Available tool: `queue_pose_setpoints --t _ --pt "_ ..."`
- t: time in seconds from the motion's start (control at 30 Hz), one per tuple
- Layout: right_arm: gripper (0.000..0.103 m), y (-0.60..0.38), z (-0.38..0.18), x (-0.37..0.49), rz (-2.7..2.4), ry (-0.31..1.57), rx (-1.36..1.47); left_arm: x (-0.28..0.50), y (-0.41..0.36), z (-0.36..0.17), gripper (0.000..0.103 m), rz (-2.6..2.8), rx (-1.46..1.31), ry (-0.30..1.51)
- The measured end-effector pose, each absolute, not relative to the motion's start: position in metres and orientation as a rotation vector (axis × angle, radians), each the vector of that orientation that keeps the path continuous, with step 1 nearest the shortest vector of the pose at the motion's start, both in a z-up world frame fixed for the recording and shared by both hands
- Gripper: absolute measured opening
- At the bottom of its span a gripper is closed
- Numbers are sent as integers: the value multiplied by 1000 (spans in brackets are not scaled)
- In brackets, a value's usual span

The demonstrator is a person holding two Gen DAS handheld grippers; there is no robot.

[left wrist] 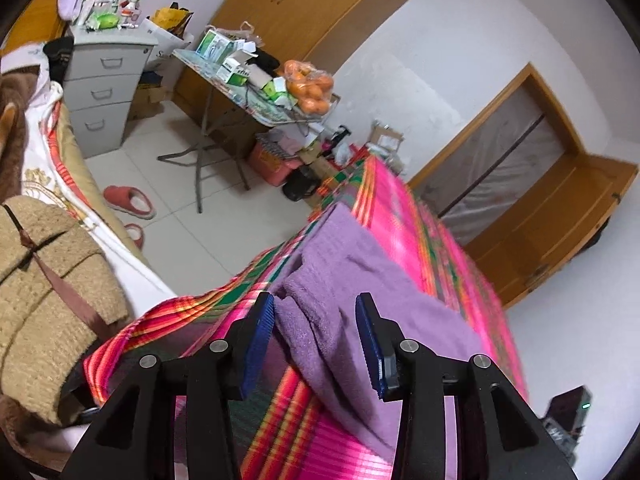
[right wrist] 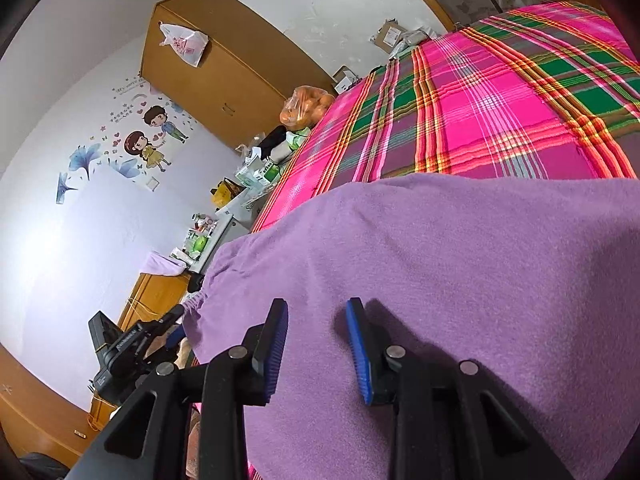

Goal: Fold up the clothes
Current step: 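Hold the folded sweater flat with both grippers open, then close the left gripper on the lilac sweater's folded edge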

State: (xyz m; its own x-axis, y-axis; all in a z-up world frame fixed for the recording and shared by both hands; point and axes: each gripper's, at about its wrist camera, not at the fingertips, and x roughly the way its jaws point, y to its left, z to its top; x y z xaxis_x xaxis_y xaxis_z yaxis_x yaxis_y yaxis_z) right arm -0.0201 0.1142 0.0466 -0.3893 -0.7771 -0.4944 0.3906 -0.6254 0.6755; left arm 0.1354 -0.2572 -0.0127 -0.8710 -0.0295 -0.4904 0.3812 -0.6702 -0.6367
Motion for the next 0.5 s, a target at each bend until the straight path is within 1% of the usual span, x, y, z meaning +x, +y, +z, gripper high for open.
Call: queue_pose_setpoints --t 0.2,0.27,0.37,0.5 --pt "31 115 46 -20 -2056 -607 1064 138 -262 -19 43 -2632 644 1338" --pt "31 115 46 -20 -2053 -613 1063 140 -260 -21 43 -2627 651 1337" --pt "31 116 46 -21 -2045 -626 1060 140 -250 -24 43 -2620 696 1274" --pt "31 117 45 -21 -2039 -639 1057 135 -246 -23 43 -2609 720 1243"
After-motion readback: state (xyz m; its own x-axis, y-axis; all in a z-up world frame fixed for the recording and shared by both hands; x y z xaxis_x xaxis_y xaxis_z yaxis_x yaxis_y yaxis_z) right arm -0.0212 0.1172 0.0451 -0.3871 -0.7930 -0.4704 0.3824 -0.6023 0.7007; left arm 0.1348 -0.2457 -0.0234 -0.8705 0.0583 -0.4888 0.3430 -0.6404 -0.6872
